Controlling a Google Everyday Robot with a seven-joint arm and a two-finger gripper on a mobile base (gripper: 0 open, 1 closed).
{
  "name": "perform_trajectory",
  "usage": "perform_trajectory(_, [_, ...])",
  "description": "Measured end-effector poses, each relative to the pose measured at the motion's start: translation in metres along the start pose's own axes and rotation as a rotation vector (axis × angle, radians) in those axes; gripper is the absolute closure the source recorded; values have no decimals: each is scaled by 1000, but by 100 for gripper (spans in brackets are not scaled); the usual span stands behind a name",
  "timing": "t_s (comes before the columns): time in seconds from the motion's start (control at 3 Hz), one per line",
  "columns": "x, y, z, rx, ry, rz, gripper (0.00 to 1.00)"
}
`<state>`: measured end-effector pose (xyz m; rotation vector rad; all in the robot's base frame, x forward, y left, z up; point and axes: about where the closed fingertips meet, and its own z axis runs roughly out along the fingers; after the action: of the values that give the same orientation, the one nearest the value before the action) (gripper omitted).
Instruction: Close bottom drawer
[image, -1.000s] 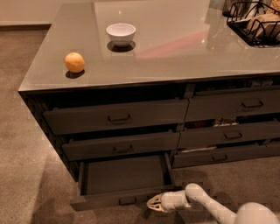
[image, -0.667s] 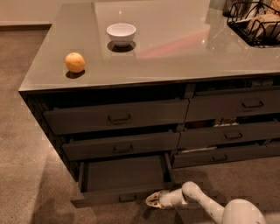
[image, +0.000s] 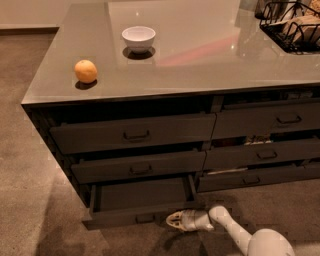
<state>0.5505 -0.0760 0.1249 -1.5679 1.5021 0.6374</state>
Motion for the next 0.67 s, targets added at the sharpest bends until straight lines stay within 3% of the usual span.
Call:
perform_trajectory(0.33, [-9,-33,-3,71,-10,-36,100])
perform_trajectory(0.67, [-11,-34,0,86,-16,-37,100])
